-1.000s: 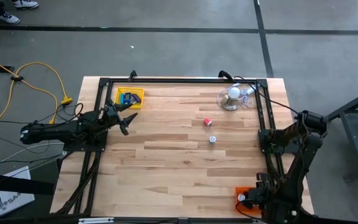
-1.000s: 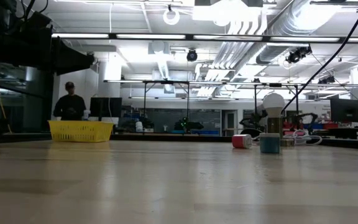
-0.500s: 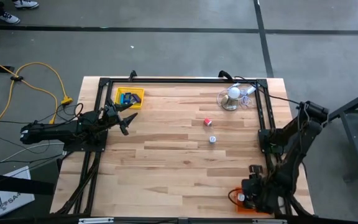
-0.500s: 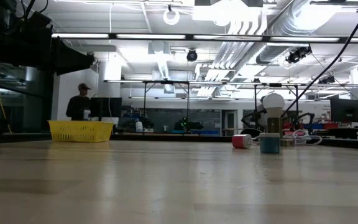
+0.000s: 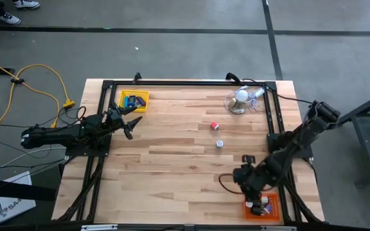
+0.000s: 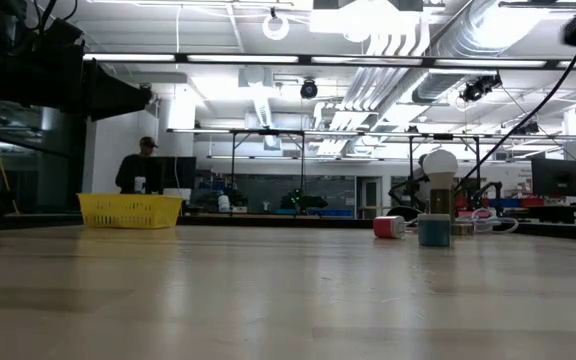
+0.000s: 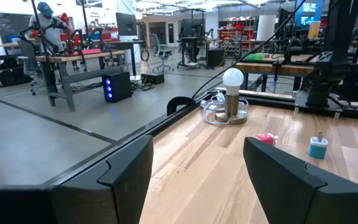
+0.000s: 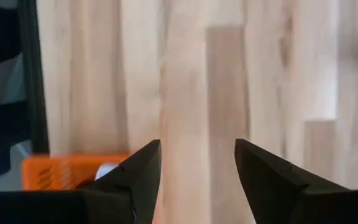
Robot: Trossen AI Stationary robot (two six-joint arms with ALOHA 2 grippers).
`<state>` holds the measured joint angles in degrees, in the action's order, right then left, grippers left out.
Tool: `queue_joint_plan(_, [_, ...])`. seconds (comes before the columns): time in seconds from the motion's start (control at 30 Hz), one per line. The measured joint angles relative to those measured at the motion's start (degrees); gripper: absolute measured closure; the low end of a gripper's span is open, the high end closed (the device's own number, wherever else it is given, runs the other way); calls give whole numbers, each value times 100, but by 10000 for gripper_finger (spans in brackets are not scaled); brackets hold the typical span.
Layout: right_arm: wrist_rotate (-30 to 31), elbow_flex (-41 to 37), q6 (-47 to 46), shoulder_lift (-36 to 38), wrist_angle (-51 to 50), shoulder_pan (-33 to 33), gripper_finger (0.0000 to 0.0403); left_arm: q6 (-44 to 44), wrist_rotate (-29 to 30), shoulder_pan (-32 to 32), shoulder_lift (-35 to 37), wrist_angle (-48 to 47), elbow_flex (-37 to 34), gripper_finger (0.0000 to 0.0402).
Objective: Pick & Place Office items
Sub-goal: Put the blue charger adapter into the orange bin
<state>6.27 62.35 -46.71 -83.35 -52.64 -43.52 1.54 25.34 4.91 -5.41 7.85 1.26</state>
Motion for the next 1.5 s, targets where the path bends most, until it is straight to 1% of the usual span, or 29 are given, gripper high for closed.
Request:
queue_joint_plan(0.3, [401, 0, 1475, 0, 332, 1235, 211, 0, -1, 0, 0, -1, -1, 159])
queue_joint_plan(0.43, [303, 0, 1839, -2, 331, 1721, 211, 0, 0, 0, 1, 1, -1, 159])
queue_joint_plan(0.63, [26, 0, 2715, -2, 332, 2319, 211, 0, 0, 0, 2, -1, -1, 159])
queue_joint_plan(0.83, [-119, 0, 3130, -2, 436, 2923, 211, 2, 0, 0, 0, 1, -2, 159])
queue_joint_plan(1.03, [-132, 0, 3501, -63, 600, 3414, 211, 1, -1, -1, 1, -1, -2, 159])
queue_joint_plan(1.17, [-212, -47, 3703, -234, 903, 3607, 211, 0, 0, -2, 0, -1, -2, 159])
queue_joint_plan(1.27, [-245, -61, 3879, -423, 926, 3732, 211, 0, -2, 0, 2, -1, -2, 159])
queue_joint_plan(1.5, [-243, -57, 3944, -734, 926, 3962, 211, 0, 0, 0, 2, 1, -2, 159])
